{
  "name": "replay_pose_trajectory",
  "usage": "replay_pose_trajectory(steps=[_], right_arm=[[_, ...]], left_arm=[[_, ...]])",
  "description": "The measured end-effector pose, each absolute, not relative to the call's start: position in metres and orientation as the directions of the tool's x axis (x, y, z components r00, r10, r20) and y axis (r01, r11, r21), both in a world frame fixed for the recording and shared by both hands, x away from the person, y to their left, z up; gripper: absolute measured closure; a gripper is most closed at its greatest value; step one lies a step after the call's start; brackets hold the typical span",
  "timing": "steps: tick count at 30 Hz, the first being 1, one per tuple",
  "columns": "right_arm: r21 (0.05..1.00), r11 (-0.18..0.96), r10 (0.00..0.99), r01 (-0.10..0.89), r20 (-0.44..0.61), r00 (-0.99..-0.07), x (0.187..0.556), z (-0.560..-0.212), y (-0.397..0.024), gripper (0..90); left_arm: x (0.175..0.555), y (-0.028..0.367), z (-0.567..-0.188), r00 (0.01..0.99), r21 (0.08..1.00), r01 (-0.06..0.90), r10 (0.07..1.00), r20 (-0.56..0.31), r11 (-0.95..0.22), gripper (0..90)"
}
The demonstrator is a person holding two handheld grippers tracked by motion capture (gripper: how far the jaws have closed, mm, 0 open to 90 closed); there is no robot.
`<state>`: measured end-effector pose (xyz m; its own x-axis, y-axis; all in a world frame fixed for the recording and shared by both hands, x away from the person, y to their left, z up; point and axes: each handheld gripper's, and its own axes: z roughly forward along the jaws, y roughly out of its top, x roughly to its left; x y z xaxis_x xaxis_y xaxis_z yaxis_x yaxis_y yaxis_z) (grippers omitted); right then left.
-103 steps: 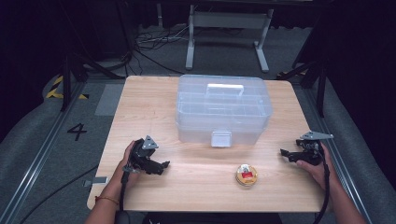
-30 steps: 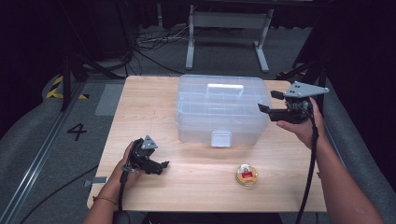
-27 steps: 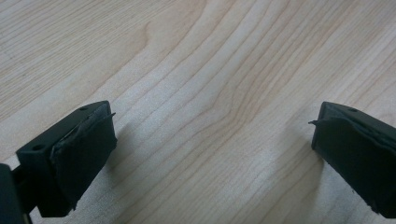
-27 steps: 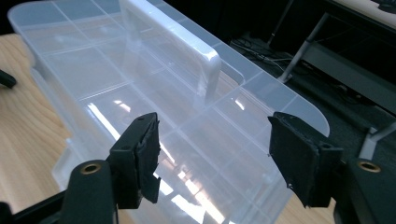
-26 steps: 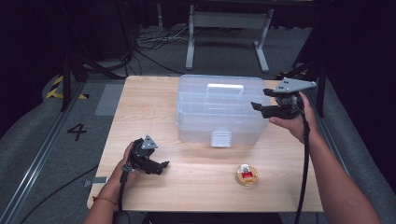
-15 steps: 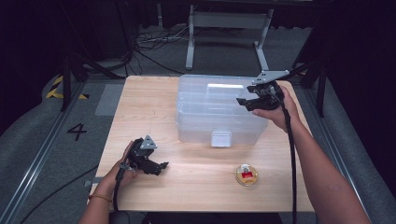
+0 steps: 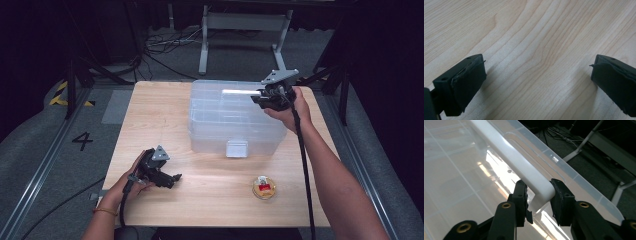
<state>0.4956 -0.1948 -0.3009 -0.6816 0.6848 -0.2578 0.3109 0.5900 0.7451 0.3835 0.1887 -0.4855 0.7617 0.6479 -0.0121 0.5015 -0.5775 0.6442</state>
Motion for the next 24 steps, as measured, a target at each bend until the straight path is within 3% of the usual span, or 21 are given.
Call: replay_pose_trajectory(steps=[5,6,7,9,11,13,15,17,22,24], right_arm=[[0.733,0.61,0.675,0.301,-0.281,-0.682,0.495,-0.301,-0.194,70.1],[0.728,0.618,0.671,0.298,-0.29,-0.683,0.495,-0.301,-0.193,70.2],[0.726,0.62,0.671,0.298,-0.293,-0.681,0.495,-0.301,-0.193,70.2],[0.726,0.619,0.671,0.299,-0.292,-0.681,0.495,-0.301,-0.193,70.3],[0.726,0.619,0.673,0.298,-0.294,-0.679,0.495,-0.301,-0.193,70.4],[0.729,0.617,0.673,0.297,-0.292,-0.68,0.495,-0.301,-0.193,70.4],[0.729,0.616,0.672,0.297,-0.292,-0.68,0.495,-0.301,-0.193,70.4],[0.73,0.616,0.673,0.297,-0.291,-0.681,0.495,-0.301,-0.193,70.4],[0.731,0.614,0.669,0.298,-0.282,-0.688,0.495,-0.301,-0.194,70.6],[0.731,0.615,0.664,0.295,-0.279,-0.693,0.495,-0.301,-0.195,70.7]], left_arm=[[0.395,0.181,-0.479,0.697,0.637,0.546,0.717,0.015,-0.544,10.1],[0.4,0.179,-0.474,0.687,0.649,0.532,0.725,0.044,-0.544,20.7],[0.405,0.179,-0.471,0.687,0.661,0.536,0.726,0.019,-0.525,23.5],[0.415,0.175,-0.464,0.698,0.686,0.519,0.716,0.003,-0.509,11.0],[0.424,0.17,-0.457,0.731,0.699,0.478,0.682,0.019,-0.532,21.5],[0.43,0.166,-0.453,0.773,0.717,0.439,0.634,0.005,-0.541,12.7],[0.437,0.161,-0.45,0.785,0.743,0.429,0.619,-0.025,-0.515,18.6],[0.441,0.152,-0.45,0.785,0.751,0.398,0.62,0.019,-0.527,15.2],[0.452,0.135,-0.448,0.807,0.774,0.39,0.59,-0.027,-0.499,15.1],[0.453,0.133,-0.448,0.805,0.776,0.392,0.593,-0.029,-0.495,9.6]])
